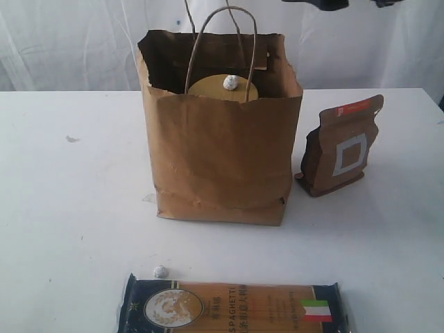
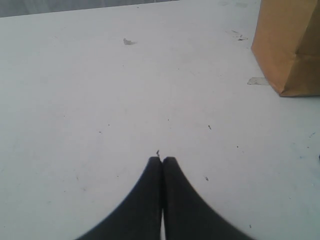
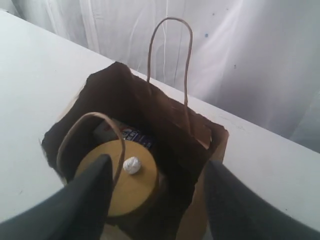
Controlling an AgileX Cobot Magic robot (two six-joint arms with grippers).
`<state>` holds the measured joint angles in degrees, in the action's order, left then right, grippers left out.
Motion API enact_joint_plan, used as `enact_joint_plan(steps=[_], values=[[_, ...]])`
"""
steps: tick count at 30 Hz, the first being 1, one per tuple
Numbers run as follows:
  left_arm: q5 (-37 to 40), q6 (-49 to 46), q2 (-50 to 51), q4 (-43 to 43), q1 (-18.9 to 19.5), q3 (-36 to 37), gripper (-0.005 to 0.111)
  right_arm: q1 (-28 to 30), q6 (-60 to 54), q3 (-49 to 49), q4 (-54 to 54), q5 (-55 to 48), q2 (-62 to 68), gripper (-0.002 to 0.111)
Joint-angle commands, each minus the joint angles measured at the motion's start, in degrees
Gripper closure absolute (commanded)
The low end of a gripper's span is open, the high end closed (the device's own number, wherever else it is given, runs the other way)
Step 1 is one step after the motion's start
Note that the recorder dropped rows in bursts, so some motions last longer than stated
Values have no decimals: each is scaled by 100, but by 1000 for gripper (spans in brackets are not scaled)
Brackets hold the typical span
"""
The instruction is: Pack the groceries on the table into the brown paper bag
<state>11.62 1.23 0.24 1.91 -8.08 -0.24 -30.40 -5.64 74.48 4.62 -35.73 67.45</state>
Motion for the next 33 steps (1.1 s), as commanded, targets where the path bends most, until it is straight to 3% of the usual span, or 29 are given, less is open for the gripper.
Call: enact_joint_plan(steps=[1,7,16,22,33], values=[[1,7,-24,-10,10,24,107,22,-140,-305,-62,-454,-442,56],[1,7,-24,-10,10,24,107,12,-495,-1100,469,-741,-1112,56],[1,7,-24,-10,10,24,107,12,-2269,-2133,3094,-1495,-1670,56],[1,7,-24,-10,10,24,107,-40,-2569,-2653,3370,-1310,-1342,56],[1,7,-24,-10,10,24,107,-1581,-2674,-2777,3440,258,318,56]])
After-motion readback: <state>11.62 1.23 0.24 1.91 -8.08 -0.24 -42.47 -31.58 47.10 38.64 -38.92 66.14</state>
